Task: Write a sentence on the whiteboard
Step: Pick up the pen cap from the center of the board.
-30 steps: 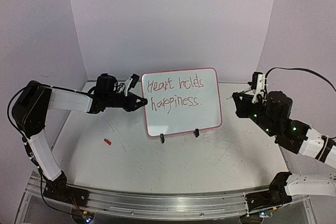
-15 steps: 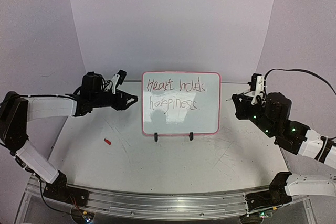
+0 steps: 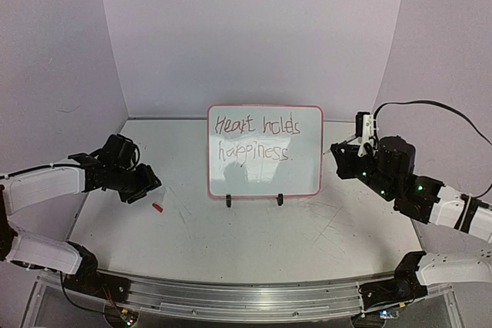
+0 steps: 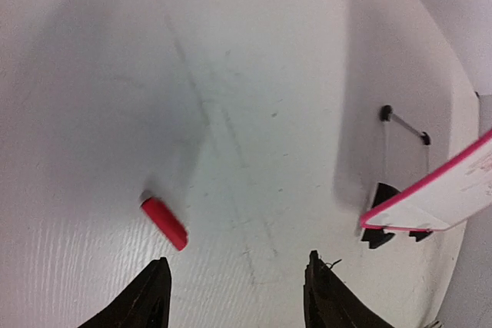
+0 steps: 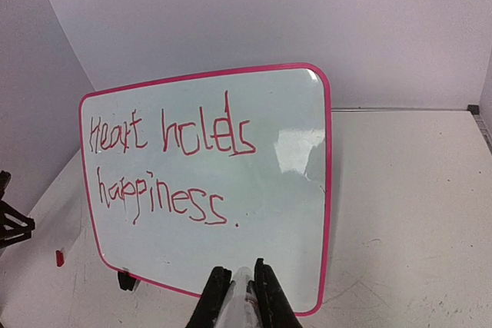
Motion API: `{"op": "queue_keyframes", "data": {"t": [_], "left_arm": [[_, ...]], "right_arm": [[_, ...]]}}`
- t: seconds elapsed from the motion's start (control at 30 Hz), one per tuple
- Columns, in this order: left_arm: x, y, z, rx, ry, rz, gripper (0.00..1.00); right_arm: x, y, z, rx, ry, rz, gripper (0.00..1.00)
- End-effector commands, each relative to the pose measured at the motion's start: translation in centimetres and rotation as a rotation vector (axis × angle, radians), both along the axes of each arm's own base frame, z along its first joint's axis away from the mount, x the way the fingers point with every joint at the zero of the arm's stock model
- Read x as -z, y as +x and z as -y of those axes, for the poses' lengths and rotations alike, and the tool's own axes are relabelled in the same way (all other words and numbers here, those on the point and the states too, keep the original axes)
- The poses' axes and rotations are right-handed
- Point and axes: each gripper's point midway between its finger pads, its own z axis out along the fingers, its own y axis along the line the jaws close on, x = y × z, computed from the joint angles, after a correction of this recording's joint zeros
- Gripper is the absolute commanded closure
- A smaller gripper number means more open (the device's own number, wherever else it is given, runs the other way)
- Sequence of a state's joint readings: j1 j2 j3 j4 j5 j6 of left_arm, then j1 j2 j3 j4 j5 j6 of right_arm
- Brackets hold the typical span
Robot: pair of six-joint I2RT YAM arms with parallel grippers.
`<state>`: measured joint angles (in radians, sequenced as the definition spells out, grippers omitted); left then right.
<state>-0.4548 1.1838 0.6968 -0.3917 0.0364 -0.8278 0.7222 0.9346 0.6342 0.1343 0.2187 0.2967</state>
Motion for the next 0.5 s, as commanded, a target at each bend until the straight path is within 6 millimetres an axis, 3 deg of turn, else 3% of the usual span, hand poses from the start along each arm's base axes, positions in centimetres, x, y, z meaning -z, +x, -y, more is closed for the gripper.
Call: {"op": "queue_keyframes", "data": {"t": [0.0, 0.47], "left_arm": [[3.8, -2.6, -3.0, -0.214, 0.11, -0.21, 0.41], [8.6, -0.9, -0.2, -0.299, 0.201, -0.35, 0.48]], "right_arm": [[-0.6, 0.1, -0.5, -0.022, 0.041, 0.029, 1.0], [-0.1, -0.6, -0.1, -0.024, 0.057, 0.027, 1.0]]}}
